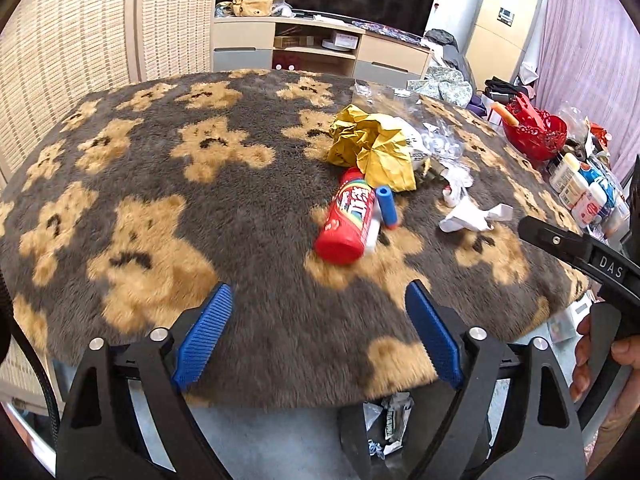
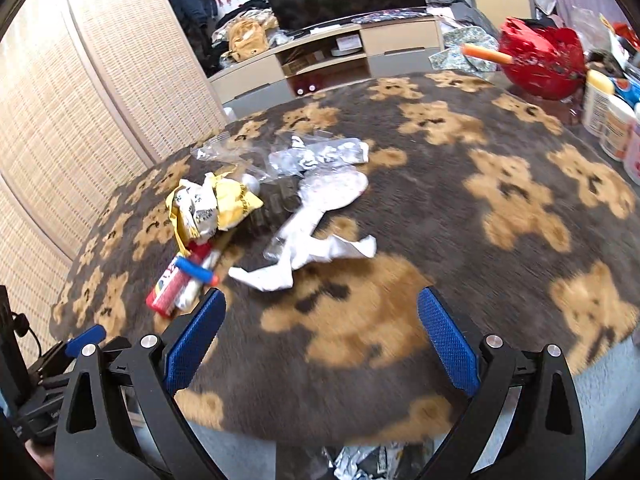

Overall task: Collect trash
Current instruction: 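Move back to the table and grasp the red Skittles tube with the left gripper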

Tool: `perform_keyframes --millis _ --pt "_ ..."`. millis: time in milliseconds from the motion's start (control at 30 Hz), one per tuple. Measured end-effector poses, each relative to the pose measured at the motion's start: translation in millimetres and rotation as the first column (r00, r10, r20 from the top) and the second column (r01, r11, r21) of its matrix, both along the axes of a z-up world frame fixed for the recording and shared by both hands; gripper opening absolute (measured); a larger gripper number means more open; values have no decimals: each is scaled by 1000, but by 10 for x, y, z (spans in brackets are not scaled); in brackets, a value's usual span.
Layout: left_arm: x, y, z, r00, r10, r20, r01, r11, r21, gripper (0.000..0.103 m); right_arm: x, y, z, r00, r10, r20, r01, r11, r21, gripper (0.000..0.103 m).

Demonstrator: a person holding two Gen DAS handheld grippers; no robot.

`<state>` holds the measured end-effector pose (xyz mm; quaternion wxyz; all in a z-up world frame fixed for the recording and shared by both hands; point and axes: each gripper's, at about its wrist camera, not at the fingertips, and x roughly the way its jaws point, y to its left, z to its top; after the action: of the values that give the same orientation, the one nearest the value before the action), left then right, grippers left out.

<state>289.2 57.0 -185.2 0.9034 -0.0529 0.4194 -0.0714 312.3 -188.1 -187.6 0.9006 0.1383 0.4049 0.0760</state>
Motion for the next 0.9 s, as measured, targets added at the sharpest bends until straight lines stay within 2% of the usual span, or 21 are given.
perform_keyframes --millis 67,133,167,200,433,467,533,600,700,800,900 --pt "71 -5 -30 1000 -4 -4 4 1000 -3 79 67 80 -26 1000 16 2 -16 1000 2 97" --pt "151 -22 -61 1000 -15 -6 15 1000 -6 75 117 159 -63 999 44 -1 -44 999 25 84" --pt "199 -33 -79 1000 -22 -7 22 1000 -6 73 145 193 -96 998 59 -15 -58 998 35 73" --pt "230 -41 -92 1000 -26 -8 26 1000 -7 70 190 238 -157 996 76 -44 -73 996 49 69" --pt "459 -122 -191 998 -56 -31 56 998 -9 58 303 262 -306 995 69 -73 -64 996 66 65" --pt "494 -135 -203 998 -61 -33 61 998 -5 57 311 265 -313 995 70 -73 -65 996 63 62" --pt "548 -154 -222 997 -68 -37 68 998 -7 53 333 277 -328 994 76 -74 -71 995 63 55" --pt "589 -167 -242 996 -76 -41 75 997 -11 49 339 278 -336 994 79 -73 -75 995 62 39" --pt "648 -213 -275 994 -96 -52 96 995 -10 43 358 278 -369 993 86 -80 -82 995 50 24" --pt "673 -251 -280 993 -109 -48 108 994 -15 34 342 219 -379 995 74 -70 -70 996 56 12" --pt "654 -286 -267 993 -110 -45 110 994 -2 33 290 158 -338 997 64 -48 -62 997 51 7"
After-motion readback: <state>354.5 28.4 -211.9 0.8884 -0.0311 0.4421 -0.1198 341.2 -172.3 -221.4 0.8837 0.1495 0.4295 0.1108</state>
